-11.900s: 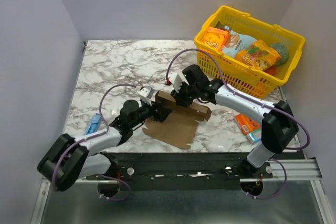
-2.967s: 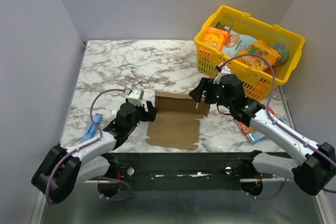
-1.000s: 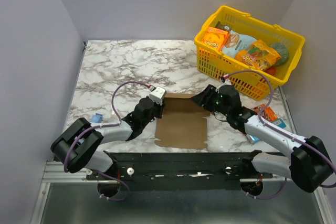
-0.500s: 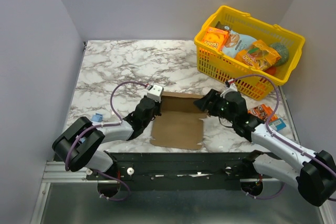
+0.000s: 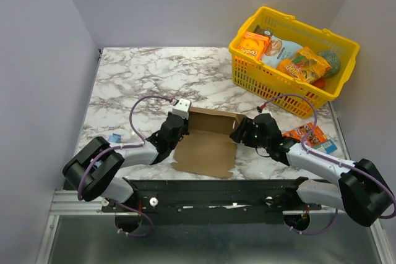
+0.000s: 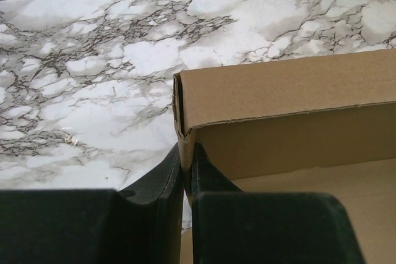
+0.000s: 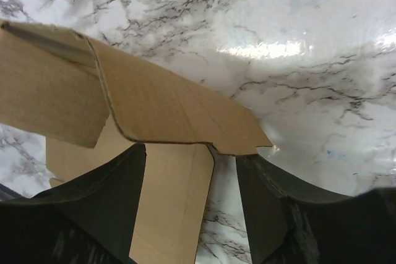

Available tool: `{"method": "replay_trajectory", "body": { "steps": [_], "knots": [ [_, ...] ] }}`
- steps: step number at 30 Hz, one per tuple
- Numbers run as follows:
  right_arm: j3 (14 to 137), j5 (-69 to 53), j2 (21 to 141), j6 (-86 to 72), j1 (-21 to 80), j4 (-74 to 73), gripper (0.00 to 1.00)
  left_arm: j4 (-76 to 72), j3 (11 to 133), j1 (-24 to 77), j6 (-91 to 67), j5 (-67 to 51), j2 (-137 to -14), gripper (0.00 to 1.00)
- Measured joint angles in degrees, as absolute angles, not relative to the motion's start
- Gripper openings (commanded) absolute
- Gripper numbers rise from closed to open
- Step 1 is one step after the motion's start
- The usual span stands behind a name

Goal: Fold the paper box

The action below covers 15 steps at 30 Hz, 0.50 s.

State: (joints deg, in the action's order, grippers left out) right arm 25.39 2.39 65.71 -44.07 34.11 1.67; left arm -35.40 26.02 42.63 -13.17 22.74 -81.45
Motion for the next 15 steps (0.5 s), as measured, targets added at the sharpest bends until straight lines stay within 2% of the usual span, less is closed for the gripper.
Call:
{"method": "replay_trajectory", "body": {
  "steps": [10, 15],
  "knots": [
    [25.19, 6.74, 72.75, -45.69, 35.31, 4.78, 0.69, -35.57, 26.02, 42.85, -13.3, 23.57, -81.67, 0.11],
    [25.63, 7.7, 75.0, -46.57, 35.31, 7.49, 0.61, -35.57, 26.02, 42.87, -13.34, 23.81, -81.67, 0.11]
  ]
}}
